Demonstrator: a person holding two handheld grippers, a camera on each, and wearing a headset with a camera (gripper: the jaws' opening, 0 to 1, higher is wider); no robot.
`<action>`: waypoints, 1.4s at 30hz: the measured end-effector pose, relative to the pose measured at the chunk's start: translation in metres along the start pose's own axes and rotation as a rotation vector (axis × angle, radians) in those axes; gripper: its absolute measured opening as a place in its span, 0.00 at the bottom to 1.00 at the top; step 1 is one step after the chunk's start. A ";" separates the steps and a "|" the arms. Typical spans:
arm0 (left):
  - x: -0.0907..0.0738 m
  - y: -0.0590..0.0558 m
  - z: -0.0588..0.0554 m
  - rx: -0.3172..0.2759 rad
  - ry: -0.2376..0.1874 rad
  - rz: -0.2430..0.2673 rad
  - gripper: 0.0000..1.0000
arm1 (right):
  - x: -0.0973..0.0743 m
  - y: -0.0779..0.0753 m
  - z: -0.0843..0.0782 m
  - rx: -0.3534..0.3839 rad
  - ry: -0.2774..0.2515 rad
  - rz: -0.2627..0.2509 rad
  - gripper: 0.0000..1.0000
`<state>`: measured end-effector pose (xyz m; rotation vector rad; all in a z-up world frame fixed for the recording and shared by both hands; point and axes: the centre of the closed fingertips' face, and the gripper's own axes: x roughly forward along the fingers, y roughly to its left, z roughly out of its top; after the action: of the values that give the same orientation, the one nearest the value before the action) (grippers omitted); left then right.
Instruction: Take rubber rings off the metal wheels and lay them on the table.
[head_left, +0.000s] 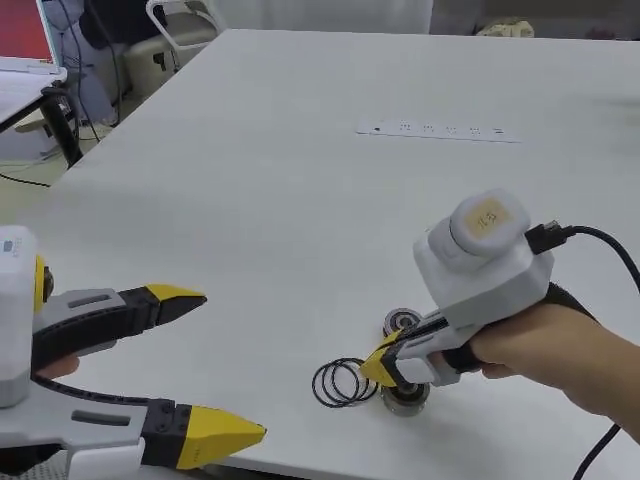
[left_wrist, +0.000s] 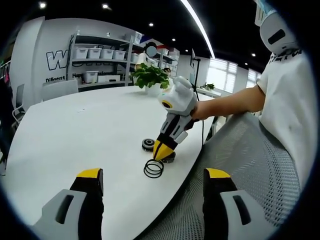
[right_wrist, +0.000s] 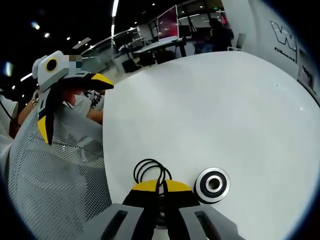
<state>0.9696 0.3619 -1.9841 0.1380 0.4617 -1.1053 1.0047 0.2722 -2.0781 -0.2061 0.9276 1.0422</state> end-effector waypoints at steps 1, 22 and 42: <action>0.000 0.000 0.000 -0.001 0.000 0.000 0.80 | 0.000 0.000 0.000 0.004 -0.001 0.001 0.01; 0.001 0.002 -0.002 0.008 0.010 -0.002 0.80 | -0.027 -0.030 0.018 0.082 -0.119 -0.069 0.00; 0.008 -0.004 0.037 0.179 -0.018 -0.055 0.79 | -0.061 -0.073 0.007 0.209 -0.198 -0.193 0.00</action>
<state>0.9798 0.3412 -1.9539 0.2736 0.3521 -1.2009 1.0566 0.1977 -2.0479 -0.0163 0.8126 0.7666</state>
